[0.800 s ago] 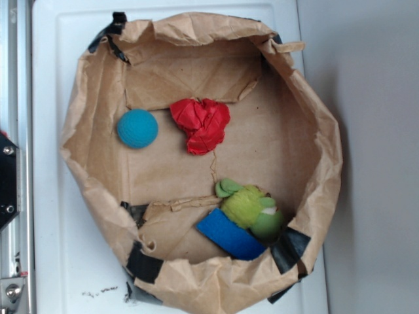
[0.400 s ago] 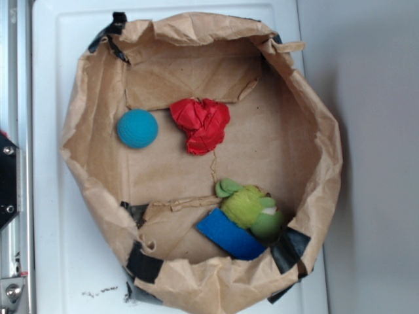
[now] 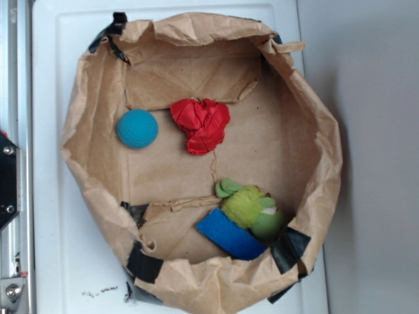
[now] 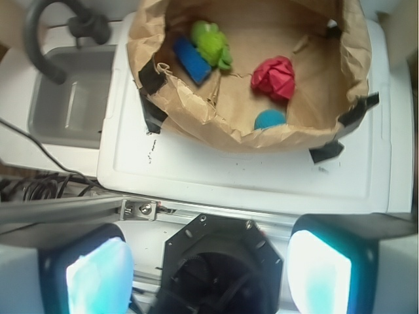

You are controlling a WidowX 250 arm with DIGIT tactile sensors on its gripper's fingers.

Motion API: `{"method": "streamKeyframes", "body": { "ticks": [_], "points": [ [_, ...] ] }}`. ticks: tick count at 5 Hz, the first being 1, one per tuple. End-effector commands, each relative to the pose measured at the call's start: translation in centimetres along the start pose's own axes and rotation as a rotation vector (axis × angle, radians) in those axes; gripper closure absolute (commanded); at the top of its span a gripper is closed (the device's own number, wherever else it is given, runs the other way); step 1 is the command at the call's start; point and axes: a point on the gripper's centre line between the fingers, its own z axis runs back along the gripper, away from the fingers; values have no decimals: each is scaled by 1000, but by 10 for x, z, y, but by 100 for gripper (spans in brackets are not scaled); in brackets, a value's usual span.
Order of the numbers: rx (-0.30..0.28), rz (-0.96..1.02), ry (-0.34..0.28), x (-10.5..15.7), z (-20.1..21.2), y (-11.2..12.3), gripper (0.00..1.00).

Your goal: Grab the red paper.

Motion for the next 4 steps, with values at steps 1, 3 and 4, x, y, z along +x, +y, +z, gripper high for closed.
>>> {"method": "streamKeyframes", "body": {
  "ticks": [1,3,4],
  "points": [
    [6,1,-17,2,3,4,0],
    [6,1,-17,2,3,4,0],
    [61,-15,-42,30,-8,-6,0]
  ]
}}
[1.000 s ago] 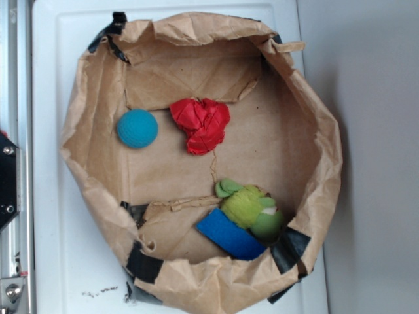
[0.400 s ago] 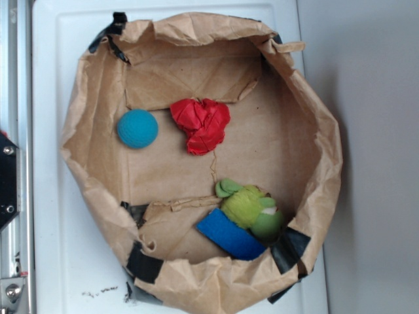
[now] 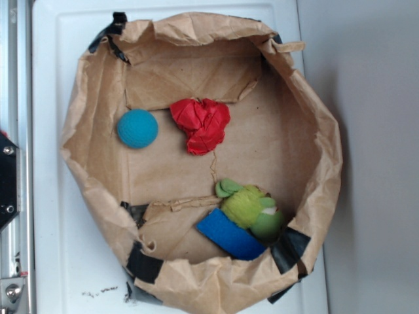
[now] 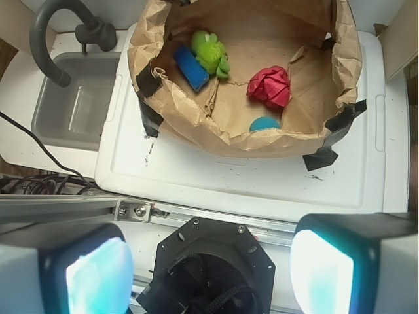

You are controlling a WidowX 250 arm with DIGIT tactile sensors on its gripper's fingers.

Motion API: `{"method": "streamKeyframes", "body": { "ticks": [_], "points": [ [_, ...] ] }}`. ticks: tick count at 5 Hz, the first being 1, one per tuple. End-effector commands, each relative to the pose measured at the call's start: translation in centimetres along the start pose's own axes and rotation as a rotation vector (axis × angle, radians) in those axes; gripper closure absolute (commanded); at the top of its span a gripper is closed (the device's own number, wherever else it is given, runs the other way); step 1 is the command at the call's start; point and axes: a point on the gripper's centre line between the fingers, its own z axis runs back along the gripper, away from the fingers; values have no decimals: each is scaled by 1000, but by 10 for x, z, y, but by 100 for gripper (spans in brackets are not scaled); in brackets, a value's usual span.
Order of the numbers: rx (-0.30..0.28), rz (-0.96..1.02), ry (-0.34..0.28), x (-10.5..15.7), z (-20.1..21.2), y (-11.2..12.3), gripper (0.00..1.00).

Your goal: Grab the red paper.

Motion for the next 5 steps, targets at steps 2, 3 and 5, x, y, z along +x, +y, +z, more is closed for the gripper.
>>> {"method": "streamKeyframes", "body": {
  "ticks": [2,3,5],
  "points": [
    [148,15,12,73,-50,-15,0],
    [146,29,55,106,-89,-1,0],
    [67,-36,-30,164,-132,26,0]
  ]
}}
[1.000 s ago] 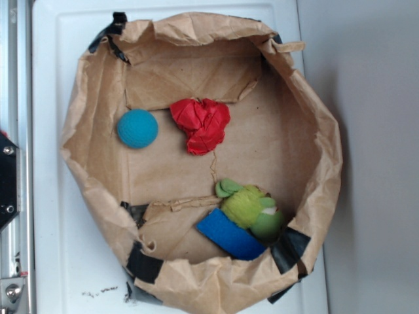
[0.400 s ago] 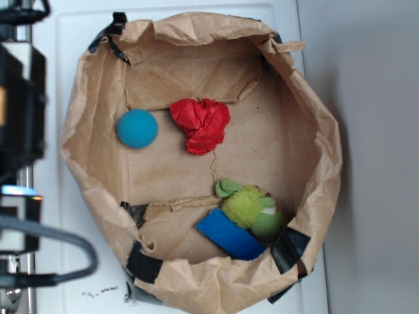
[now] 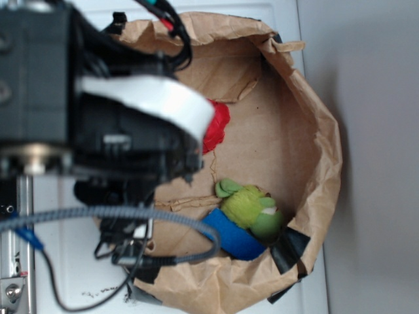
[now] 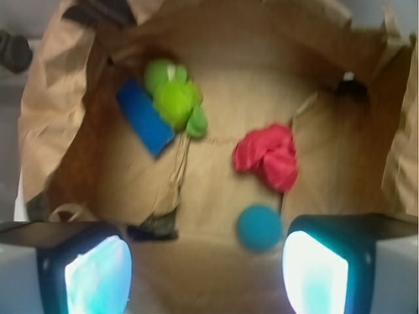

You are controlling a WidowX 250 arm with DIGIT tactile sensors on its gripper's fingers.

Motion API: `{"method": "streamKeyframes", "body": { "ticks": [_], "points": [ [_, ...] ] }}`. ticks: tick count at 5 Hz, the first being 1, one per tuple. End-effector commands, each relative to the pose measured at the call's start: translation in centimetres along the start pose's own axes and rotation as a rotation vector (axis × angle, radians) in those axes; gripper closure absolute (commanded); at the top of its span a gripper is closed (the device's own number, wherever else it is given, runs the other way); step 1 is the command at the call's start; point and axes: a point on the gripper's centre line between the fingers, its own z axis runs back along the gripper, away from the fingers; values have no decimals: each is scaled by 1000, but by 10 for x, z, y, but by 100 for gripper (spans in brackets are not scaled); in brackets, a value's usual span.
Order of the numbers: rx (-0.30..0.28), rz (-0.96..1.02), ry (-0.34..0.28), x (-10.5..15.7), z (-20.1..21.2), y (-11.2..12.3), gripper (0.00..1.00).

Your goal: Grab the red paper.

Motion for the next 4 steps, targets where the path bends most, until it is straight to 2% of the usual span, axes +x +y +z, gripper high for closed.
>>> {"method": "streamKeyframes", "body": {
  "ticks": [1,2,3,4],
  "points": [
    [0,-88,-134,68,-49,18,0],
    [38,-99,-125,64,-75,20,0],
    [72,-155,-111,46,-86,23,0],
    [31,-187,-114,24,-63,23,0]
  ]
}}
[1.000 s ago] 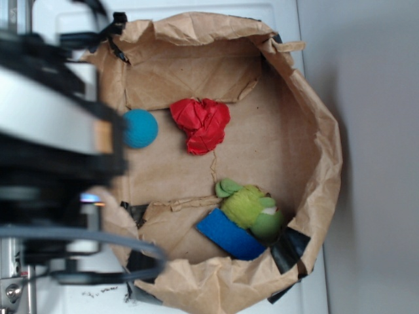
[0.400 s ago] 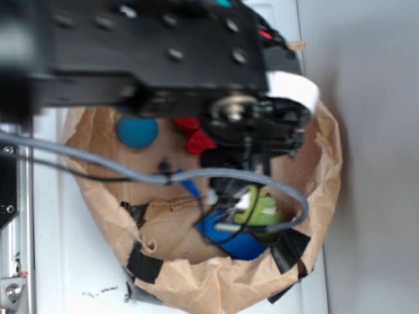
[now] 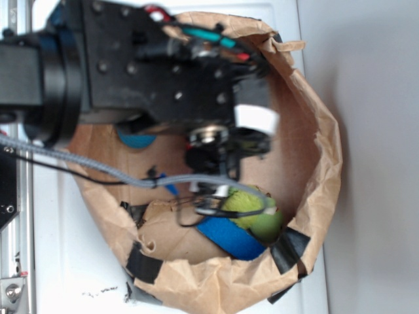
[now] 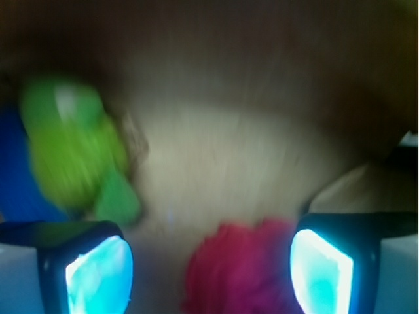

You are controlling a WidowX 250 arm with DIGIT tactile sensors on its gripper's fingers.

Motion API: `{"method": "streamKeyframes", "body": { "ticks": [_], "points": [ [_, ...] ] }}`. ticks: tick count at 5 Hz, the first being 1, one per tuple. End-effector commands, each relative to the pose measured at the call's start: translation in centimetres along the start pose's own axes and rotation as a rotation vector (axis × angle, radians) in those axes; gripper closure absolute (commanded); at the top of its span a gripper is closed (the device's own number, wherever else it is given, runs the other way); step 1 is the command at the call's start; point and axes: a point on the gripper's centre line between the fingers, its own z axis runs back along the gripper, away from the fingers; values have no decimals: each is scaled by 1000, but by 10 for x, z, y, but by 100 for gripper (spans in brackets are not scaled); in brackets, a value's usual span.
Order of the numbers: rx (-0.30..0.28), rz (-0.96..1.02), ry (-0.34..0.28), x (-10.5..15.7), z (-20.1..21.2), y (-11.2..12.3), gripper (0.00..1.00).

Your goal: Grab the red paper.

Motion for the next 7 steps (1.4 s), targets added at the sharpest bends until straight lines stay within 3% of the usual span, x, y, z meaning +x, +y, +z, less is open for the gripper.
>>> {"method": "streamKeyframes", "body": {
  "ticks": [1,4,5,6,7],
  "points": [
    [-6,-32,-45,-8,37,-5,0],
    [-6,-32,-45,-8,37,-5,0],
    [7,-34,-88,1,24,2,0],
    [-31,-84,-97,8,10,12,0],
    [-6,-61,9,8,9,24,0]
  ]
}}
